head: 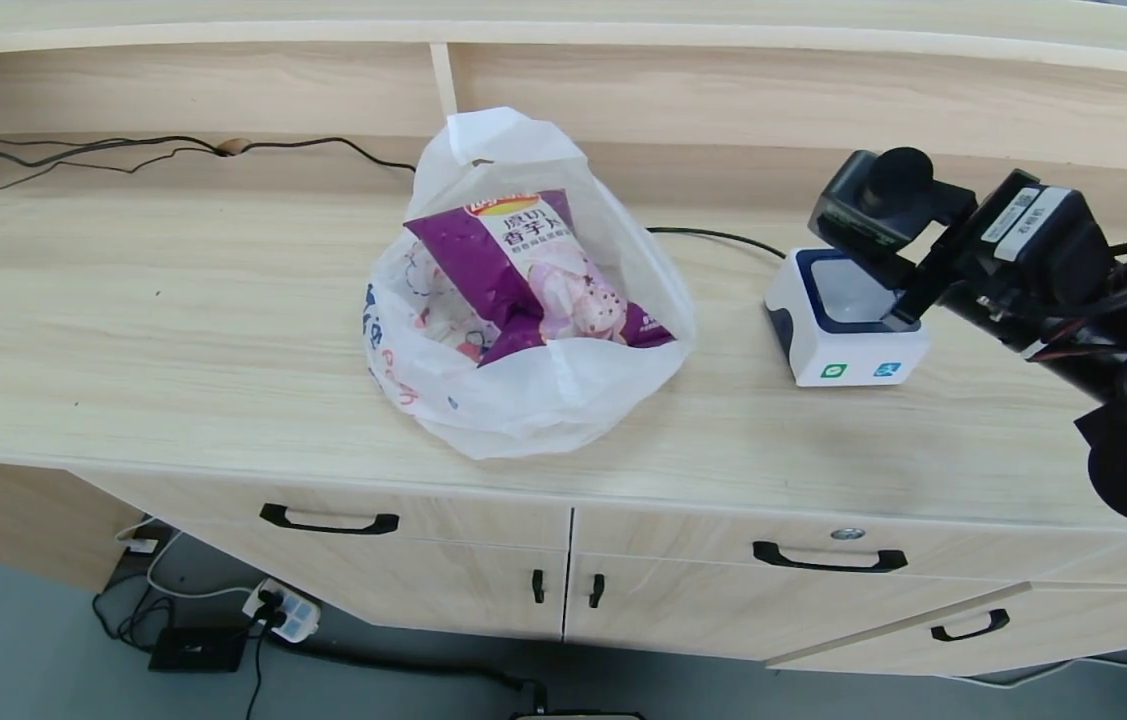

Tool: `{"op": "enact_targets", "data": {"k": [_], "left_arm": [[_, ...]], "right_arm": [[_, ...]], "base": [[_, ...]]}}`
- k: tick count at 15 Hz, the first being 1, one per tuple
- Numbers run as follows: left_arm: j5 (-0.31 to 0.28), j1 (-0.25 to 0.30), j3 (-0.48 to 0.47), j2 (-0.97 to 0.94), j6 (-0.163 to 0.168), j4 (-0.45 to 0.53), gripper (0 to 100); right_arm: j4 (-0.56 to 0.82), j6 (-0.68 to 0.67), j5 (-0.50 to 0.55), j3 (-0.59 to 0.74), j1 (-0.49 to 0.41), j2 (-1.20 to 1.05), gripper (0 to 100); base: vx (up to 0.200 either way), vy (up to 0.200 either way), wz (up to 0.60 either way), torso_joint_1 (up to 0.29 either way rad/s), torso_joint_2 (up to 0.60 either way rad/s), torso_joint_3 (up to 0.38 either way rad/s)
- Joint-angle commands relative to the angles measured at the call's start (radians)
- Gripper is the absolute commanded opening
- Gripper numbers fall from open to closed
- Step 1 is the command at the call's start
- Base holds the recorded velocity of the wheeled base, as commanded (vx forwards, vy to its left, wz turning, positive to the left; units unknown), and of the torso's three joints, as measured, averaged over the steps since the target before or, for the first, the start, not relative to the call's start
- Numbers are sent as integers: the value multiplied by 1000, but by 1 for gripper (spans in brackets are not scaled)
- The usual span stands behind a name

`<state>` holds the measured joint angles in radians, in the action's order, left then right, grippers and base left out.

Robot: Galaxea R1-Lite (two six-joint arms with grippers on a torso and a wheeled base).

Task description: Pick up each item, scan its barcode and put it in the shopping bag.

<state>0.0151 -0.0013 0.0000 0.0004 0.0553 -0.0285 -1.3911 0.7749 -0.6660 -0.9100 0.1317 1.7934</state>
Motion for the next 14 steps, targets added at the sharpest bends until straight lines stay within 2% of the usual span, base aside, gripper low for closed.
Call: {"op": "enact_targets", "data": {"k": [1, 4, 14], "left_arm": [[0, 0, 0, 0, 0, -1, 100], [0, 1, 0, 0, 0, -1, 100], [0, 0, 0, 0, 0, -1, 100]], "right_arm": [[-2, 27, -52, -3, -43, 15, 0], [0, 35, -87, -20, -113, 11, 0], [-2, 58, -104, -32, -124, 63, 0]], "base": [[0, 0, 0, 0, 0, 0], [0, 0, 0, 0, 0, 0], [0, 0, 0, 0, 0, 0]]}}
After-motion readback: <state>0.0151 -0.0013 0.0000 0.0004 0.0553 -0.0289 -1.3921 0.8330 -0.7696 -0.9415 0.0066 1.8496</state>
